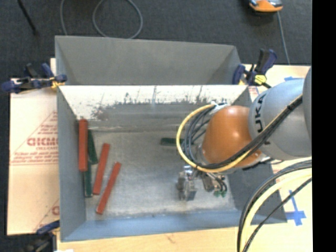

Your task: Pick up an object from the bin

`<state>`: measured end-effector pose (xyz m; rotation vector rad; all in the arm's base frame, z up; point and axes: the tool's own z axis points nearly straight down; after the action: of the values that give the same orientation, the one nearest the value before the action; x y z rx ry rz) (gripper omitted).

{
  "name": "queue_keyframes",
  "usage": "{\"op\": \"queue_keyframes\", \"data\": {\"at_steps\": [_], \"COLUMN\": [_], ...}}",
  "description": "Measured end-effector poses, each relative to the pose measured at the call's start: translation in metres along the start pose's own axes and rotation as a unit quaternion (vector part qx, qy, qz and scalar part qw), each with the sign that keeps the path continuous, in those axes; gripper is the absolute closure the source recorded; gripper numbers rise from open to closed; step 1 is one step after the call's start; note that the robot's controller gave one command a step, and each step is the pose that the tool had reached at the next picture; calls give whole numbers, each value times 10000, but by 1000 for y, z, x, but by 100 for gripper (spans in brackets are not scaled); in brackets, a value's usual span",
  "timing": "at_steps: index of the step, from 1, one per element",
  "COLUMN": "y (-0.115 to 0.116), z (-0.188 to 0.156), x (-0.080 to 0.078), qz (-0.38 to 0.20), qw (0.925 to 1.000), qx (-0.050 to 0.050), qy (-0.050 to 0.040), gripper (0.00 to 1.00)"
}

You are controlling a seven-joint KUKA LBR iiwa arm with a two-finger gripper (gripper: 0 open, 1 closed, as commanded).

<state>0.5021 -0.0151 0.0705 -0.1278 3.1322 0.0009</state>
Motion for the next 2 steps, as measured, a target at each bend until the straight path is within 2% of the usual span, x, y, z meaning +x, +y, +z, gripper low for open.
{"op": "queue_keyframes", "data": {"at_steps": [1, 2], "y": [-84, -81], "z": [-35, -34], "x": [7, 7], "qz": [-1123, -1121], "qw": [9937, 9937], "qx": [22, -2], "qy": [9, 16], "gripper": [100, 0]}}
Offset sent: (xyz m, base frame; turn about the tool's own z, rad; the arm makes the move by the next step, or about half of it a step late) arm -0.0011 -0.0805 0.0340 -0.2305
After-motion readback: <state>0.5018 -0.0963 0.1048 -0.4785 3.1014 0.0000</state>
